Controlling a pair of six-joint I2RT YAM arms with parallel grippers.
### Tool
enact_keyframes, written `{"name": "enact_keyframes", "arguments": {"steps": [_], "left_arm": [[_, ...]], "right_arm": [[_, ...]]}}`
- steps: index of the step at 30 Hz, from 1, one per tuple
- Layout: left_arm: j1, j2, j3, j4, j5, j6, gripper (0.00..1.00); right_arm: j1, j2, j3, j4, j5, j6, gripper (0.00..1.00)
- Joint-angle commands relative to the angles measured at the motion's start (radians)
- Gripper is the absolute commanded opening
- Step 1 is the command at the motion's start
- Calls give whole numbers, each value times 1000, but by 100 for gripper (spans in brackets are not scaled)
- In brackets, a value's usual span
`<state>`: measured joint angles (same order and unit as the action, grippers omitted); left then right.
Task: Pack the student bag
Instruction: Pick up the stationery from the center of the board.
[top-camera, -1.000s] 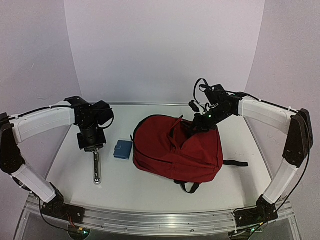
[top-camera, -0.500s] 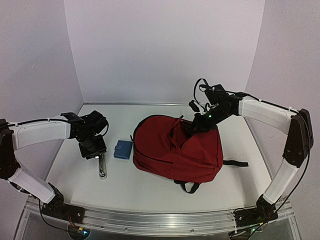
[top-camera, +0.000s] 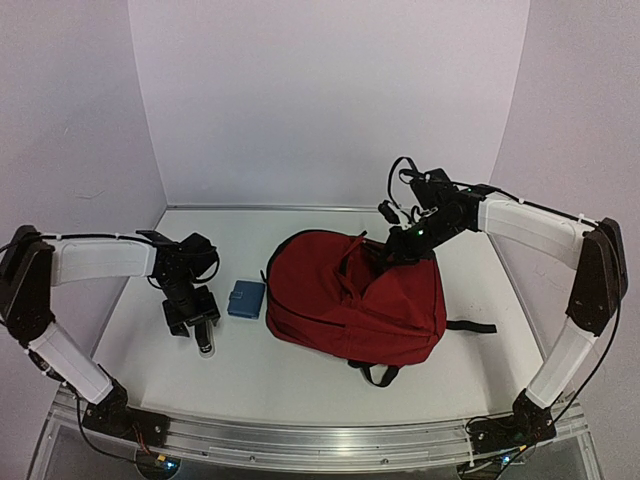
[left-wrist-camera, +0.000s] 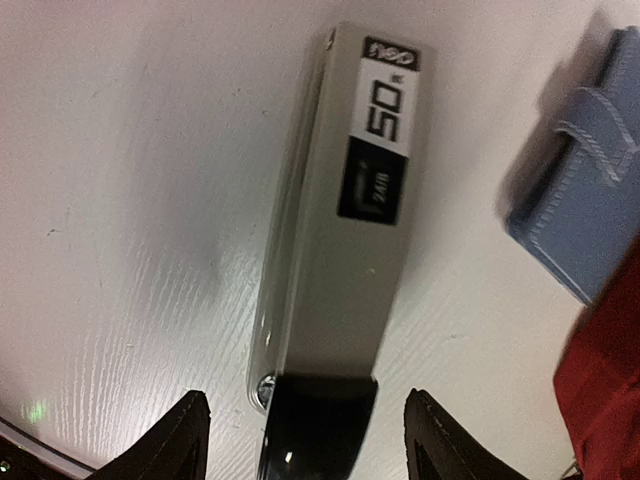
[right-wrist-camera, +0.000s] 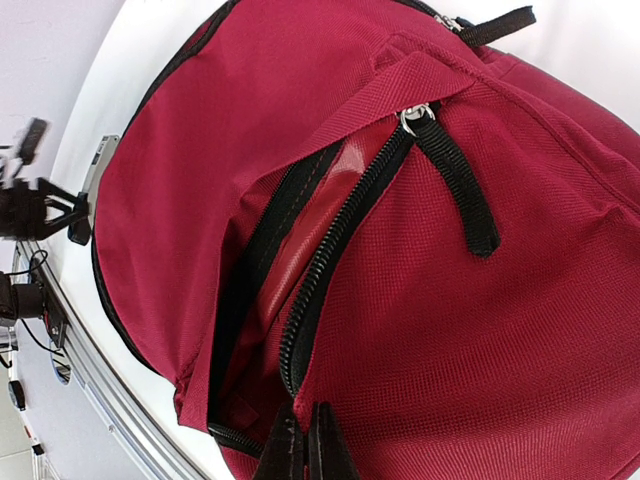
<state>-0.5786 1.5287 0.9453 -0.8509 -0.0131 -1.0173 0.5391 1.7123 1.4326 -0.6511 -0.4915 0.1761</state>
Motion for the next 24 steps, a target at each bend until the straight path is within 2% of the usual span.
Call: {"name": "enact_keyframes", "arguments": {"steps": [1,6,14,24], "left_arm": [[37,122,103,20,84,70,67],[98,229,171,10,147,128,66],[146,300,179,19,229,184,59],[145,402,215,-48,156,211,50]], "right_arm": [[3,-43,3,-13,-24,-9,0],[4,-55,-7,-13,-22,-13,0],[2,-68,-14,-13,-9,-20,0],[-1,-54,-3,-13,-7,-19,0]]}}
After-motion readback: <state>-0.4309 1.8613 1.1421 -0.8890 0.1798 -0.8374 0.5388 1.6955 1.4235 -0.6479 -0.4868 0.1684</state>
